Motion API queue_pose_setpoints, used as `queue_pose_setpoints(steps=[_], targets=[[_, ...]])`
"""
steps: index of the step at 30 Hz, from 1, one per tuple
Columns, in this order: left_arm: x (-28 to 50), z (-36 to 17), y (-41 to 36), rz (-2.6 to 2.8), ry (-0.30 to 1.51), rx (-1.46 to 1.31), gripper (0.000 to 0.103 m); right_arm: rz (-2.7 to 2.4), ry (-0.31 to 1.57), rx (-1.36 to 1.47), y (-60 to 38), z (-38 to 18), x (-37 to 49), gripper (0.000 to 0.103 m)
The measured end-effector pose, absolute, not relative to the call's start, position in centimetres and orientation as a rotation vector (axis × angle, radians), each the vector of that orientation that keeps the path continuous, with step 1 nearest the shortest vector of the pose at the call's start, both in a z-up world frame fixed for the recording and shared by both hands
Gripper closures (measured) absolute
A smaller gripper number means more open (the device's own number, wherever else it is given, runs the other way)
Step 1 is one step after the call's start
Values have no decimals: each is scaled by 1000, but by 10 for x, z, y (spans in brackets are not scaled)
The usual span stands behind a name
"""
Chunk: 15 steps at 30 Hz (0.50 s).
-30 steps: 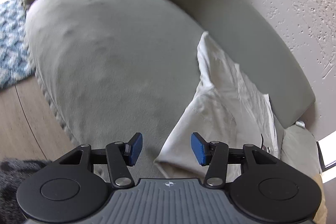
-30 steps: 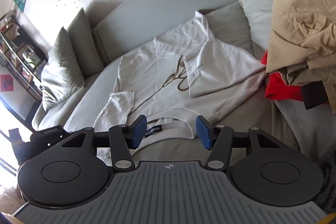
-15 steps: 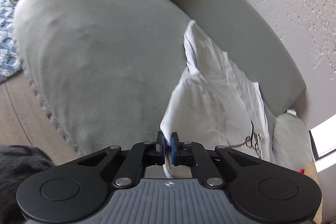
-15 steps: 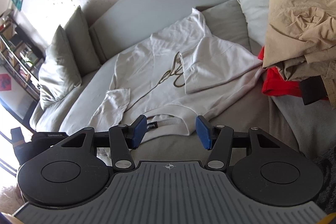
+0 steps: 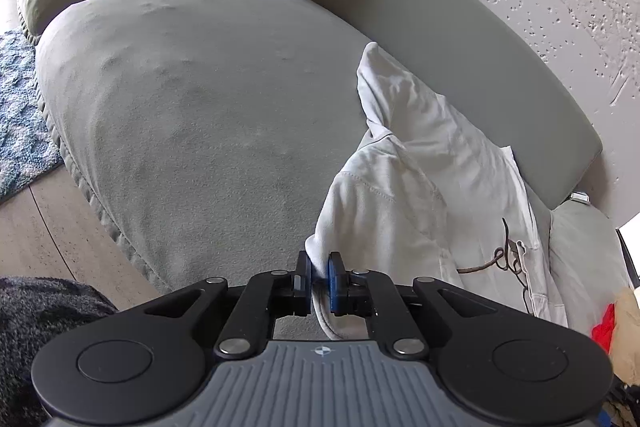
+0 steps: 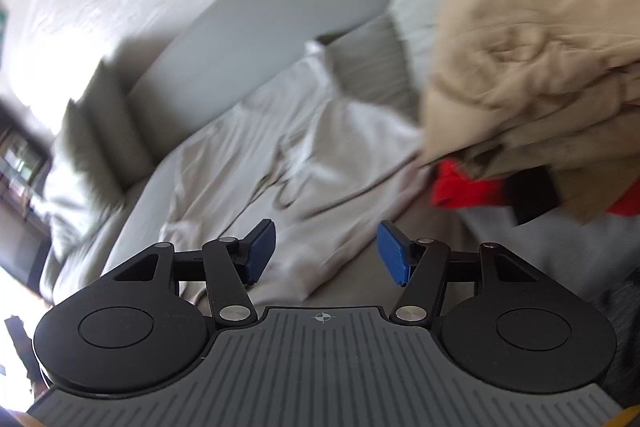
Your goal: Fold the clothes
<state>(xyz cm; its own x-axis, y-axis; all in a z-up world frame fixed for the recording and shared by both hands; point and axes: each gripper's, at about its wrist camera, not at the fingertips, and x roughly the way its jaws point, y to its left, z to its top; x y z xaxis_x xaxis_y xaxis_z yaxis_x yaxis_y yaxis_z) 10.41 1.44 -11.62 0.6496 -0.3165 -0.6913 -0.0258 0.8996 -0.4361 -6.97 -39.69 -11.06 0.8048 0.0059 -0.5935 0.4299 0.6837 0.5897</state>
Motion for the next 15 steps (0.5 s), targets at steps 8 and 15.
queue_pose_setpoints(steps=[8, 15], targets=[[103, -118, 11, -171, 845, -402, 96, -481, 595, 1121, -432, -155, -48, 41], [103, -120, 13, -175, 842, -408, 96, -581, 403, 1207, -439, -178, -32, 45]])
